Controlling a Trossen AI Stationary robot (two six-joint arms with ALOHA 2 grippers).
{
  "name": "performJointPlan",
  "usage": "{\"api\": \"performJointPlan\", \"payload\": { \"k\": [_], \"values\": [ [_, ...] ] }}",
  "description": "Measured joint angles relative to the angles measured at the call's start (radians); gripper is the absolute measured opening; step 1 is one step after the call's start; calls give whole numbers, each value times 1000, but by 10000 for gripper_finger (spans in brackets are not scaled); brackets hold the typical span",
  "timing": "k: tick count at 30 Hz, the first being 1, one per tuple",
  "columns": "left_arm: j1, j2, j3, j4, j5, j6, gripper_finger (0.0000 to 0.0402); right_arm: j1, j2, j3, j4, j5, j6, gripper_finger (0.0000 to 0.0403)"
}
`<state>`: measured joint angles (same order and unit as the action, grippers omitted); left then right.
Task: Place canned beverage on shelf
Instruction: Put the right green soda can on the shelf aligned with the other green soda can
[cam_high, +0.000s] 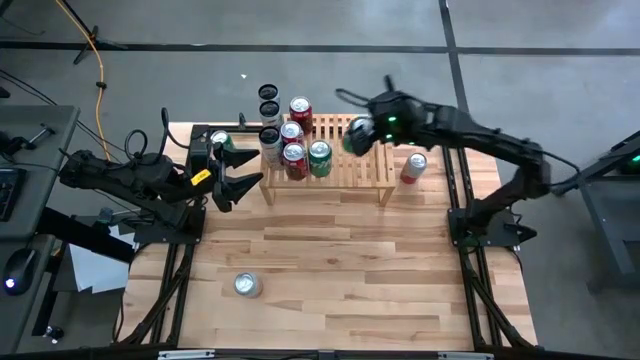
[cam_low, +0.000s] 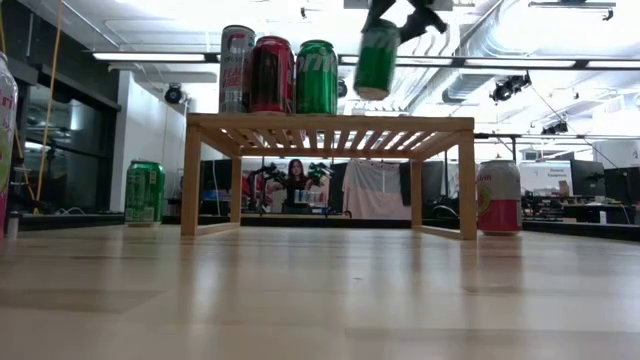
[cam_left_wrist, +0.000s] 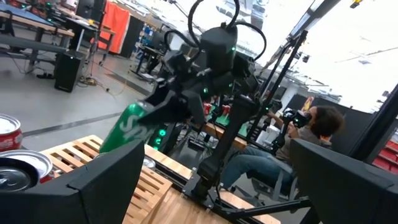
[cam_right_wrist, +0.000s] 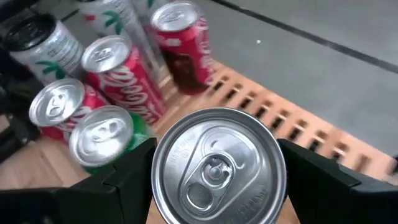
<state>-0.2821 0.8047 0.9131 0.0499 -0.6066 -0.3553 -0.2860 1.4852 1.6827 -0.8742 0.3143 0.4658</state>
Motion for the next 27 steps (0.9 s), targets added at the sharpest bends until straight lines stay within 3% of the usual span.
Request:
{"api": "performJointPlan", "payload": {
  "k": [6, 13, 27],
  "values": [
    [0, 0, 0, 0, -12, 0, 392, 2, 154, 144, 6, 2, -67, 278],
    [0, 0, 0, 0, -12, -10, 392, -21, 309, 304, -44, -113, -82, 278],
    [0, 0, 0, 0, -35, -10, 392, -75, 383, 333, -61, -140, 32, 278]
  ]
}}
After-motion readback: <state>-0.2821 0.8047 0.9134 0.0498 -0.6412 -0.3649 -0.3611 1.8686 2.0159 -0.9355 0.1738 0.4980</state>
